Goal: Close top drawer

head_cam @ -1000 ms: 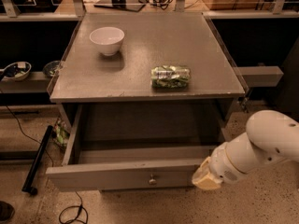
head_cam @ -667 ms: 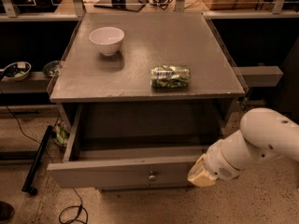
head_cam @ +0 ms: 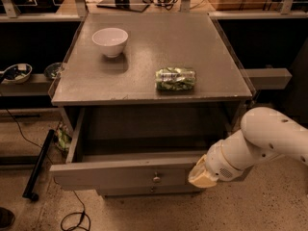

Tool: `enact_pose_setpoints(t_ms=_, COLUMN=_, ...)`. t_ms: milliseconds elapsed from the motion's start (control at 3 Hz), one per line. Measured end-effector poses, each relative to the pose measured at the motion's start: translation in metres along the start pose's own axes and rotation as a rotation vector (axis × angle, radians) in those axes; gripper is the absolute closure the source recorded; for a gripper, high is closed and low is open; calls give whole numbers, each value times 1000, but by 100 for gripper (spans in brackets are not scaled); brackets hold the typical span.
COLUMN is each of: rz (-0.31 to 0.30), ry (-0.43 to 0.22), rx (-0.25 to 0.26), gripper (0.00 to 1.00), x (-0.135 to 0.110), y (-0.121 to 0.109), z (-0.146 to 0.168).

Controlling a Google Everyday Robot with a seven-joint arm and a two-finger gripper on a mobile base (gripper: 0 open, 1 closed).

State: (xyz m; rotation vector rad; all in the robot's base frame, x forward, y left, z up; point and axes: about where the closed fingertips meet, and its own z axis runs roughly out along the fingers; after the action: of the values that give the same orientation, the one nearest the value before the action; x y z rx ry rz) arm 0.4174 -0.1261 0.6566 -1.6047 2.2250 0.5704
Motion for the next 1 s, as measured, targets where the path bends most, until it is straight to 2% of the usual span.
enact_pose_setpoints(t_ms=1000, rz=0, ry=0, rx=0, gripper=14, x=0, y=0, z=0)
